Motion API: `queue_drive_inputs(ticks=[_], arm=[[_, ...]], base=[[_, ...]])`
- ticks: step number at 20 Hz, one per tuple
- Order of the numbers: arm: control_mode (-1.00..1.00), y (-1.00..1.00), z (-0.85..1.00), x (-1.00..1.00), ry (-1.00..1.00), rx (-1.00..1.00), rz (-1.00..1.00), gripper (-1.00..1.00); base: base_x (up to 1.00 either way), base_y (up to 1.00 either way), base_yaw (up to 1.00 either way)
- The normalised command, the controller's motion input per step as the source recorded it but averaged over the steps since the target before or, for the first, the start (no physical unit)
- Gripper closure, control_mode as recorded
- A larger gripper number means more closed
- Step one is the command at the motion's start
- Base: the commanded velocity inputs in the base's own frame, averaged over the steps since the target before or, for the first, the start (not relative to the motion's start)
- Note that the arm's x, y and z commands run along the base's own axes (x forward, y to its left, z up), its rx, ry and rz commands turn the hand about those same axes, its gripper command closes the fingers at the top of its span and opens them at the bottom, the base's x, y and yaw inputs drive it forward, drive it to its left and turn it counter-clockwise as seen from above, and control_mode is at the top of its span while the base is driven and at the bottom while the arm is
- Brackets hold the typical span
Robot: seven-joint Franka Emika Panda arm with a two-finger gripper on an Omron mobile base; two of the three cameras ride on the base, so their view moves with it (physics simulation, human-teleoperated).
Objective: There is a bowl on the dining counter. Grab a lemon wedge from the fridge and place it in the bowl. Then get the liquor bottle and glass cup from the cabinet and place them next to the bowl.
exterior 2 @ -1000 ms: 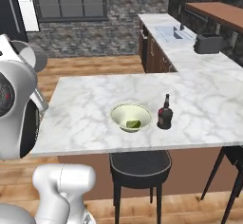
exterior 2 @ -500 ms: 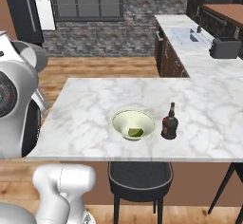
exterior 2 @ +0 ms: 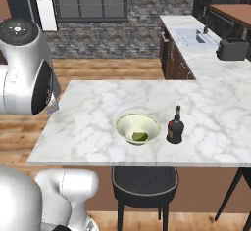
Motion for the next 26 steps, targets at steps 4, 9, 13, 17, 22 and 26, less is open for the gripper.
queue_drive_inputs(ticks=[4,9,13,17,22,26], arm=[[-1.00,0.00,-0.62,0.05,0.39,-0.23,0.00,1.00],[-1.00,0.00,-0.66,0.00,0.15,-0.13,0.00,1.00],[-1.00,-0.07,-0.55,0.06,0.02,-0.09,0.00,1.00],[-1.00,-0.15,-0.45,0.28,0.01,-0.03,0.00,1.00],[-1.00,-0.11,-0.38,0.50,0.00,-0.01,0.00,1.00],[-1.00,-0.01,-0.38,0.67,0.04,-0.02,-0.01,1.00]], base=[[0.00,0.00,0.00],[0.00,0.00,0.00],[0.00,0.00,0.00],[0.00,0.00,0.00],[0.00,0.00,0.00],[0.00,0.00,0.00]])
